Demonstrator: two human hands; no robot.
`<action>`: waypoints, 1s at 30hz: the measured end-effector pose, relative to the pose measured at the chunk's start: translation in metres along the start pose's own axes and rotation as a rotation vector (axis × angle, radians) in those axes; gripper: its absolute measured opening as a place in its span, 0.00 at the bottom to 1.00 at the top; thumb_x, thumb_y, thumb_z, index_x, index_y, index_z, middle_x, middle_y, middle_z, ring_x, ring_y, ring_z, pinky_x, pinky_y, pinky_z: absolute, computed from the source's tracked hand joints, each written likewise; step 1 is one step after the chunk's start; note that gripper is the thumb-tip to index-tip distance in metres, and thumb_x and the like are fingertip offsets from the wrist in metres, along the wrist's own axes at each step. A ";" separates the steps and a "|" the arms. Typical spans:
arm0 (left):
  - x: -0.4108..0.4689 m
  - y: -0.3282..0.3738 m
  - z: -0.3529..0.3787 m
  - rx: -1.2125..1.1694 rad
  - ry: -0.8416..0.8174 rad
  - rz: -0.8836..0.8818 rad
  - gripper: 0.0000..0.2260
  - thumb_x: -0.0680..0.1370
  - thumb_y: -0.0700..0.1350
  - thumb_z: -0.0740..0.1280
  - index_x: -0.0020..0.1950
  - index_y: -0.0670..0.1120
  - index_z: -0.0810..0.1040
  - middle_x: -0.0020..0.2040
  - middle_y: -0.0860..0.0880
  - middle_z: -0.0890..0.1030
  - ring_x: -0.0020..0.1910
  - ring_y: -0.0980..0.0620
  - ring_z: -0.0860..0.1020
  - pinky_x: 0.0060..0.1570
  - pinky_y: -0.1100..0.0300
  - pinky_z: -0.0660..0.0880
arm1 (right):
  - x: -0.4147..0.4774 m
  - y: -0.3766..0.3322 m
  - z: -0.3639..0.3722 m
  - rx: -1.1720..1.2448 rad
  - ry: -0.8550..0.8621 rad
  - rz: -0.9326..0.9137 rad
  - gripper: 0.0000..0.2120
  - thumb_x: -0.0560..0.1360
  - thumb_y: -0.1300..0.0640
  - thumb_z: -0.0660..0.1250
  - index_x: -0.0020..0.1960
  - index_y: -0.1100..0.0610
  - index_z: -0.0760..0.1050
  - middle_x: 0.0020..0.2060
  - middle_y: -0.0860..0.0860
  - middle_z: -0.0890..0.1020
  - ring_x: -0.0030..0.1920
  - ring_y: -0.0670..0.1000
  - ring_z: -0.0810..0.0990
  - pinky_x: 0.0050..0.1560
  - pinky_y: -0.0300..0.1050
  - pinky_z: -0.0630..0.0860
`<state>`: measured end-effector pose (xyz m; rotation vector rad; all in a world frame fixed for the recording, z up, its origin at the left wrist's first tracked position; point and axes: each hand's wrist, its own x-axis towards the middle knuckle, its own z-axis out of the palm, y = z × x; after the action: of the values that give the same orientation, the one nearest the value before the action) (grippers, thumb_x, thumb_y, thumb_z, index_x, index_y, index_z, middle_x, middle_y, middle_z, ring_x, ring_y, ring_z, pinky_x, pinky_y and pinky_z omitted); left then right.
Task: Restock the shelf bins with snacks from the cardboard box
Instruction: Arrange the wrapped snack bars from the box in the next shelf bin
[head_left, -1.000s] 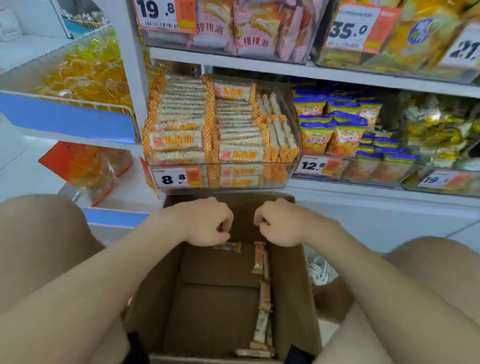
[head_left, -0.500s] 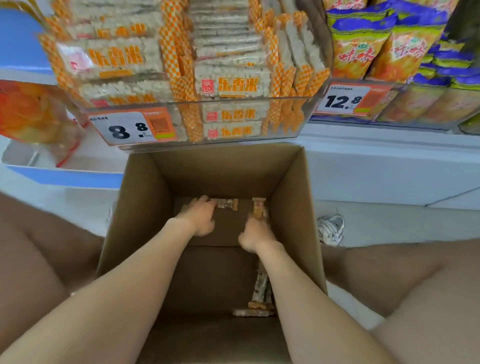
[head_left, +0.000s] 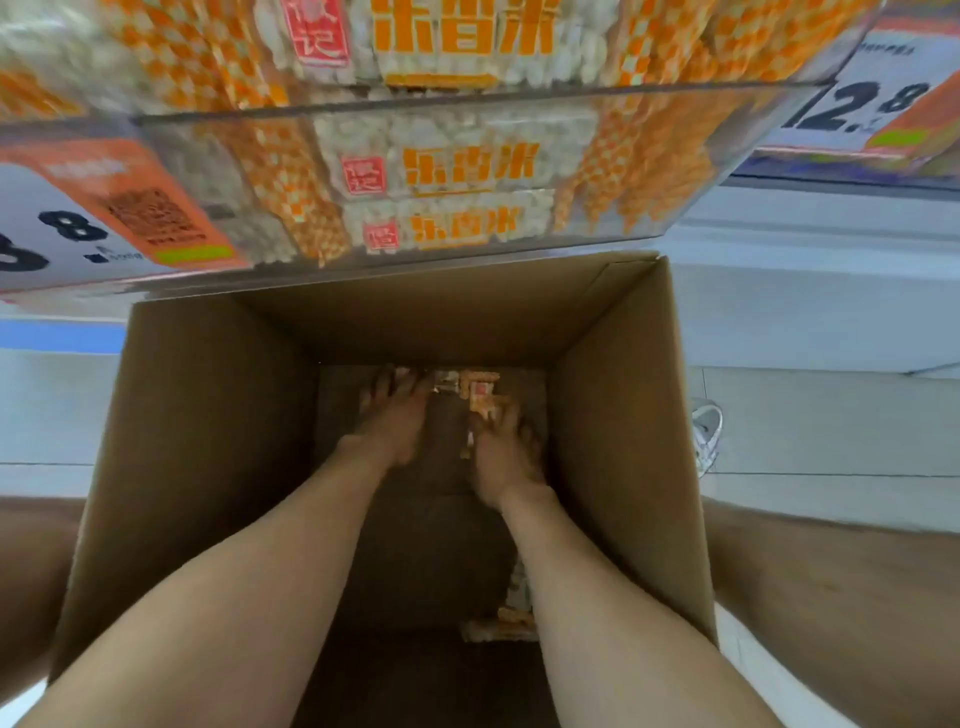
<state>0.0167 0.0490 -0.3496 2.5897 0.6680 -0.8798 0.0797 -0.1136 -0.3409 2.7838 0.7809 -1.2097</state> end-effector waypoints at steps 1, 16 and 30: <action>0.000 -0.001 0.003 0.018 0.021 -0.007 0.38 0.79 0.36 0.65 0.85 0.51 0.50 0.84 0.46 0.52 0.82 0.35 0.51 0.79 0.36 0.50 | 0.001 0.000 0.004 0.023 0.024 -0.033 0.26 0.85 0.57 0.61 0.81 0.48 0.60 0.81 0.60 0.50 0.76 0.69 0.61 0.75 0.63 0.63; -0.031 -0.010 0.028 -0.625 0.192 -0.368 0.22 0.79 0.34 0.70 0.71 0.46 0.75 0.65 0.41 0.79 0.66 0.39 0.77 0.64 0.49 0.75 | 0.007 -0.012 0.006 0.385 0.171 0.216 0.49 0.77 0.65 0.73 0.85 0.51 0.43 0.73 0.59 0.73 0.72 0.62 0.74 0.66 0.56 0.77; -0.091 -0.027 -0.026 -0.728 0.328 0.064 0.13 0.79 0.37 0.71 0.51 0.56 0.76 0.50 0.55 0.81 0.51 0.54 0.79 0.52 0.53 0.75 | -0.045 -0.010 -0.045 1.023 0.428 0.133 0.41 0.72 0.62 0.76 0.79 0.46 0.63 0.70 0.52 0.77 0.72 0.57 0.75 0.73 0.53 0.73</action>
<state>-0.0491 0.0533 -0.2760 2.0705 0.8000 -0.1262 0.0802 -0.1158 -0.2762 3.8933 -0.1426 -1.2269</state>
